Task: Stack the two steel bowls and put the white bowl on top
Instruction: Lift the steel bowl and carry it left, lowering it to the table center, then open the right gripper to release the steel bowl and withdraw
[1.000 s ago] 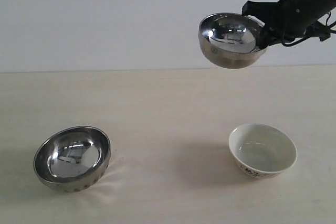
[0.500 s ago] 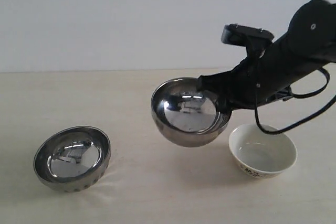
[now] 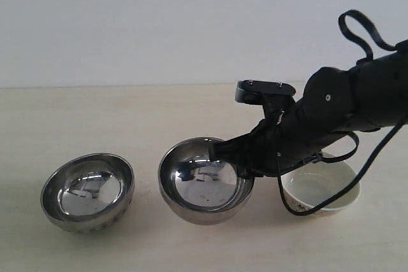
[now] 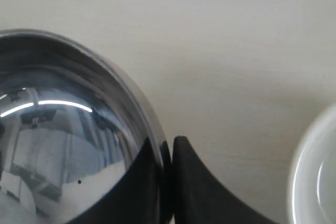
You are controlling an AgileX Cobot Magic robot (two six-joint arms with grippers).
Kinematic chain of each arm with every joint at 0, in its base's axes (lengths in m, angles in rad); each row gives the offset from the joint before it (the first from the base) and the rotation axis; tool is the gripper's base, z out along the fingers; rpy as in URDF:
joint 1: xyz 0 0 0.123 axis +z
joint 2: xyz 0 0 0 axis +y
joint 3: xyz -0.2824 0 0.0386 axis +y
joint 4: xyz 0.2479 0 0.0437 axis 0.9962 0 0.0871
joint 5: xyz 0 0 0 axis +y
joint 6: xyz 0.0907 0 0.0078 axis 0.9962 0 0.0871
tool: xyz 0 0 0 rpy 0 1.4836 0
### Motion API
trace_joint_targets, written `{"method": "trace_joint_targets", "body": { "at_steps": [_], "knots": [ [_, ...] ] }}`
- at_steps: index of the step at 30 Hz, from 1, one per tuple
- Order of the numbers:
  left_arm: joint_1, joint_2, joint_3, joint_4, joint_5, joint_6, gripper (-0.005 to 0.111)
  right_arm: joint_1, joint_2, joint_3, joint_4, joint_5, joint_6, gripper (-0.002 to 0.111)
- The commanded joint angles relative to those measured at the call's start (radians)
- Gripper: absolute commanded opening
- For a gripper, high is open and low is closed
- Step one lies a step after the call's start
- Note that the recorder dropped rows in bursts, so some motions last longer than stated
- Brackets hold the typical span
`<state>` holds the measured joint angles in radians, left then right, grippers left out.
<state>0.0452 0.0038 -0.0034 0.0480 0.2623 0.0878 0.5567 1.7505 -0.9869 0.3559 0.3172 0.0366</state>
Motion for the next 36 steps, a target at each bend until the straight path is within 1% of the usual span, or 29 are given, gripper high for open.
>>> {"method": "trace_joint_targets", "body": {
  "at_steps": [1,11,24,26,27,28,29,30,36],
  "knots": [
    [0.002,-0.004,0.003,-0.007,-0.008,-0.01,0.004,0.002,0.052,0.001,0.005,-0.075,0.006,0.0],
    [0.002,-0.004,0.003,-0.007,-0.008,-0.01,0.004,0.002,0.141,-0.003,0.005,-0.135,0.002,0.0],
    [0.002,-0.004,0.003,-0.007,-0.008,-0.01,0.004,0.002,0.144,-0.003,0.014,-0.148,-0.003,0.0],
    [0.002,-0.004,0.003,-0.007,-0.008,-0.01,0.004,0.002,0.144,-0.003,0.014,-0.143,-0.012,0.006],
    [0.002,-0.004,0.003,-0.007,-0.008,-0.01,0.004,0.002,0.142,-0.003,0.014,-0.133,-0.012,0.017],
    [0.002,-0.004,0.003,-0.007,-0.008,-0.01,0.004,0.002,0.142,-0.003,0.014,-0.129,-0.012,0.022],
    [0.002,-0.004,0.003,-0.007,-0.008,-0.01,0.004,0.002,0.14,-0.003,0.014,-0.119,-0.014,0.029],
    [0.002,-0.004,0.003,-0.007,-0.008,-0.01,0.004,0.002,0.136,-0.003,0.014,-0.114,-0.017,0.032],
    [0.002,-0.004,0.003,-0.007,-0.008,-0.01,0.004,0.002,0.037,-0.003,0.014,-0.03,-0.021,0.032]
  ]
}}
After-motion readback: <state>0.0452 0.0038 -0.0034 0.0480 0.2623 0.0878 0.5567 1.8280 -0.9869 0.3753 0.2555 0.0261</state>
